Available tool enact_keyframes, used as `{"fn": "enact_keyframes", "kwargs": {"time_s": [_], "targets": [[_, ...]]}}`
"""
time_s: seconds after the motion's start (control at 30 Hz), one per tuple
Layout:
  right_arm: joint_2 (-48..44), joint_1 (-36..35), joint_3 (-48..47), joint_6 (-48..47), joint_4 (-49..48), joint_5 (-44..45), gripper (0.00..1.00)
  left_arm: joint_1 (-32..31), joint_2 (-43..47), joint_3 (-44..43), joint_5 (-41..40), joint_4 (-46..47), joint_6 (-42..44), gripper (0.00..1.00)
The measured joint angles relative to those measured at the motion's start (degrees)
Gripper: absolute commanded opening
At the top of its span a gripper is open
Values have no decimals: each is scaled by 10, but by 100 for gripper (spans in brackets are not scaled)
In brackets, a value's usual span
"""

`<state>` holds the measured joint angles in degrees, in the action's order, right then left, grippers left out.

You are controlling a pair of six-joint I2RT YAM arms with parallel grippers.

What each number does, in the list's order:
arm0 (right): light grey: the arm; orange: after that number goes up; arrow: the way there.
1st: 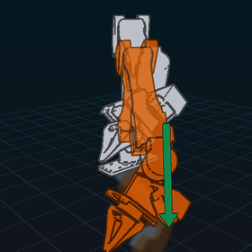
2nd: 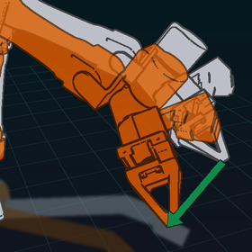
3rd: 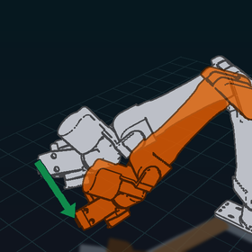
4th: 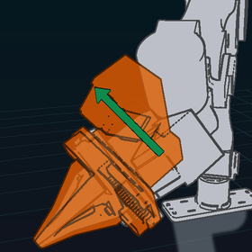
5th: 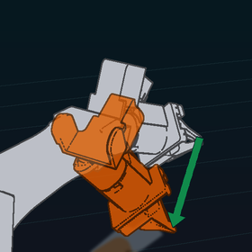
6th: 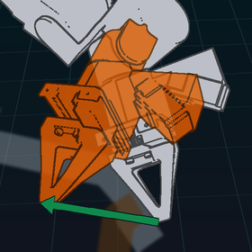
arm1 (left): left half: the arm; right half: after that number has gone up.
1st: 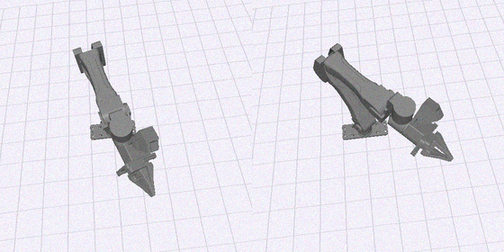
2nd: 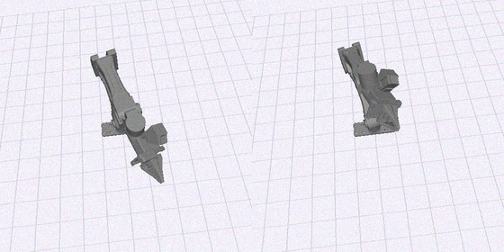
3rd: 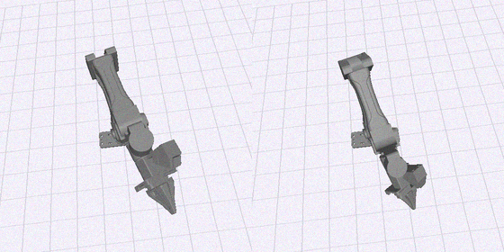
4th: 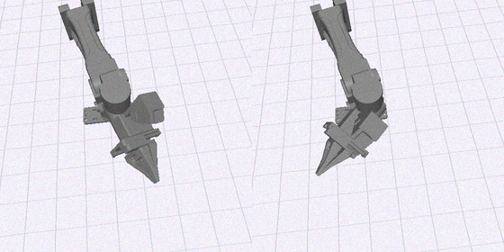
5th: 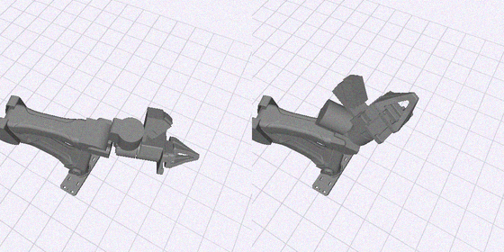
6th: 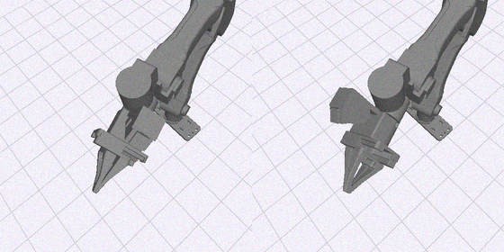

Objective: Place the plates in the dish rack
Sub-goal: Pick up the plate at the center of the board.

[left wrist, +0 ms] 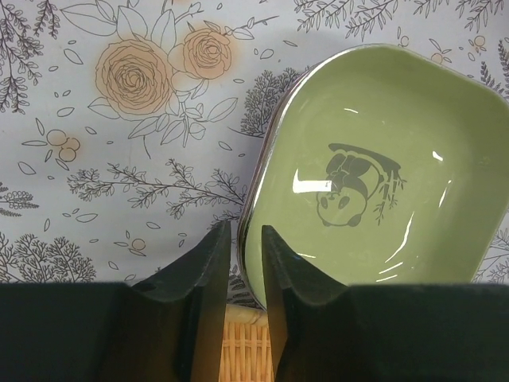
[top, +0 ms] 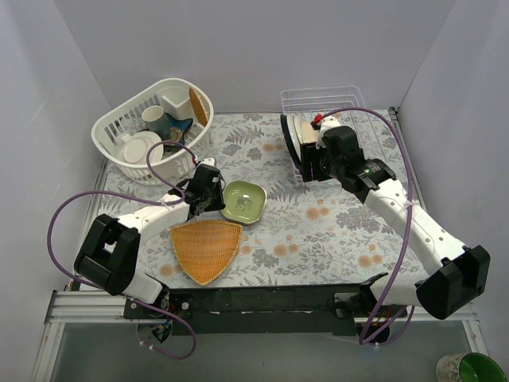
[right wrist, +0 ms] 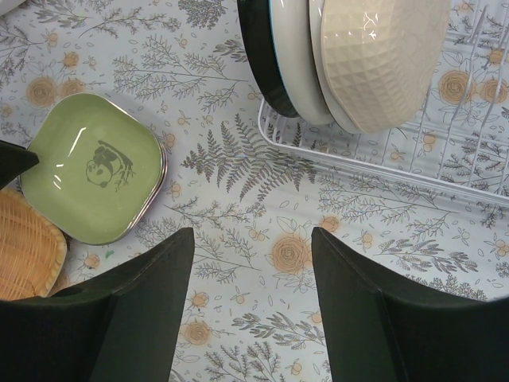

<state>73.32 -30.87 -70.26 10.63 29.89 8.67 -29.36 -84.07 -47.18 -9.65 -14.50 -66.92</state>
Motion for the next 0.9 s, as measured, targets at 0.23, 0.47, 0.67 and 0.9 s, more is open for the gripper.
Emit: {"fn": "enact_keyframes", "kwargs": {"time_s": [0.23, 0.47, 0.67, 0.9], "targets": [[0, 0, 6, 0, 0, 0, 69, 0, -1, 0, 0, 0, 0, 12], [0, 0, 8, 1, 0, 0, 69, 0, -1, 0, 0, 0, 0, 5], [0, 0, 9, 2, 0, 0, 69, 0, -1, 3, 0, 2, 0, 0], [0, 0, 18, 2, 0, 0, 69, 0, -1, 3, 0, 3, 0, 0]]}}
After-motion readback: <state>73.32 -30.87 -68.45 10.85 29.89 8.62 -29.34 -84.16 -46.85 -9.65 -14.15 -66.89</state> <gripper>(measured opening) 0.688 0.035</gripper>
